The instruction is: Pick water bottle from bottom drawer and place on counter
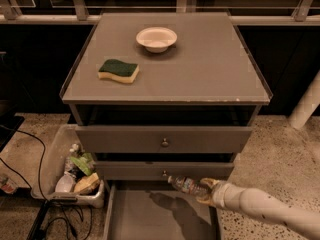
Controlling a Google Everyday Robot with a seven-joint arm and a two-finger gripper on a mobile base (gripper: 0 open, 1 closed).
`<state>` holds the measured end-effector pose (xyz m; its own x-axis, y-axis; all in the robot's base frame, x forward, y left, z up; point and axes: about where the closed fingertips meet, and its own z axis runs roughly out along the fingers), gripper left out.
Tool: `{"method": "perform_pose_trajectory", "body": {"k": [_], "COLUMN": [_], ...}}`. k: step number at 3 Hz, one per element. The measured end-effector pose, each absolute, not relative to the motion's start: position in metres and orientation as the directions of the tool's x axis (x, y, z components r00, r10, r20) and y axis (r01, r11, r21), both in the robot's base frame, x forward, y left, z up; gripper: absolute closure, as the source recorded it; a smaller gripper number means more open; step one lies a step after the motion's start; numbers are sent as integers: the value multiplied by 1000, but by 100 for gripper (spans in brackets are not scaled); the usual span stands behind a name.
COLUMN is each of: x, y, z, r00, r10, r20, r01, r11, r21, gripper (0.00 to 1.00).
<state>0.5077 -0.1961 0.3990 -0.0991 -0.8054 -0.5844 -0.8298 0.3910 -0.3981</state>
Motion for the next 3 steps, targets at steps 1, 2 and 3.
{"method": "perform_pose_trajectory", "body": {"k": [1,2,3], "x": [519,519,512], "y": [-203,-203,-198], "z": [424,424,421], "r00": [-76,-76,-93], "r10": [-821,-821,-842], "r20": [-565,-565,-531], "r01": [-815,-815,-830], "r11": [378,378,360], "r21": [-439,-439,-426], "gripper": [100,100,100]}}
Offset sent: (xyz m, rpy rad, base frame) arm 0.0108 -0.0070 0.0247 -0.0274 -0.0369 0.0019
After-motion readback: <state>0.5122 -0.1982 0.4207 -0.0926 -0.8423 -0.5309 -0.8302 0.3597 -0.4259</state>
